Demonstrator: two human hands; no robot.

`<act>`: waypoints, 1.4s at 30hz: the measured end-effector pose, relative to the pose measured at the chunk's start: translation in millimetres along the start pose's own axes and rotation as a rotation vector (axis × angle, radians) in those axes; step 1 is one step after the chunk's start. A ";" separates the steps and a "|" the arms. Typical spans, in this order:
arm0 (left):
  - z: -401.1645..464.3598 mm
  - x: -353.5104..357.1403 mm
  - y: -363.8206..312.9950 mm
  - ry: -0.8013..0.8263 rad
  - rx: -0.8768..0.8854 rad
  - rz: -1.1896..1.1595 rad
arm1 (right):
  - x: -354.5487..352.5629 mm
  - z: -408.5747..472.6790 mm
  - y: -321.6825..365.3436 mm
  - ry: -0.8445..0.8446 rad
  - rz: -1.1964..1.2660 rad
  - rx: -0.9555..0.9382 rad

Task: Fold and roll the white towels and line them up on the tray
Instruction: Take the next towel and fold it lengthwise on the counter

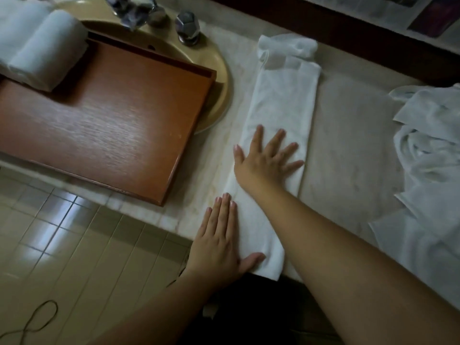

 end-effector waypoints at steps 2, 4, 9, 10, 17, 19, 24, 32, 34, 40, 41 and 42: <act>-0.2 0.0 0.6 -0.023 -0.004 -0.011 | -10.8 33.1 4.2 0.006 0.017 0.051; -2.2 -1.8 -0.2 -0.051 0.004 -0.016 | -23.5 64.2 3.1 -0.001 0.047 0.091; -1.0 -2.3 0.2 -0.123 0.013 -0.029 | -55.6 151.1 -3.2 -0.016 0.040 0.083; -0.6 -1.9 0.1 -0.128 0.013 -0.026 | -61.0 166.8 -5.2 -0.011 0.033 0.079; 1.6 0.3 0.0 -0.090 0.003 0.010 | -74.4 200.5 -19.0 0.038 -0.019 -0.067; 1.0 0.2 0.2 -0.060 -0.003 0.021 | -75.0 175.9 -26.3 0.024 0.025 -0.095; 1.5 -3.0 -2.8 0.020 -0.047 -0.002 | -45.9 30.0 -65.0 -0.183 0.418 -0.241; -18.5 -32.5 8.4 -0.006 0.387 -0.074 | 61.4 -203.5 -135.9 -0.204 0.145 -0.601; -25.0 -28.5 19.8 0.039 0.538 -0.018 | 84.7 -219.8 -144.1 -0.173 -0.052 -0.617; -23.5 -36.1 37.8 0.038 0.694 -0.013 | 96.0 -229.6 -149.5 -0.403 -0.112 -0.537; -23.9 -39.3 37.2 0.027 0.719 -0.017 | 94.3 -230.8 -149.2 -0.455 -0.077 -0.522; -24.3 -42.7 36.7 0.014 0.733 -0.027 | 92.1 -231.2 -149.4 -0.492 -0.028 -0.504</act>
Point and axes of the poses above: each hand's wrist, its own z-axis towards the middle knuckle, its own x-axis out of the palm, y = z × x, the point moved 6 cm from there along z, towards the middle knuckle, and after that the axes turned 12 degrees about -z, right-handed, at the moved point
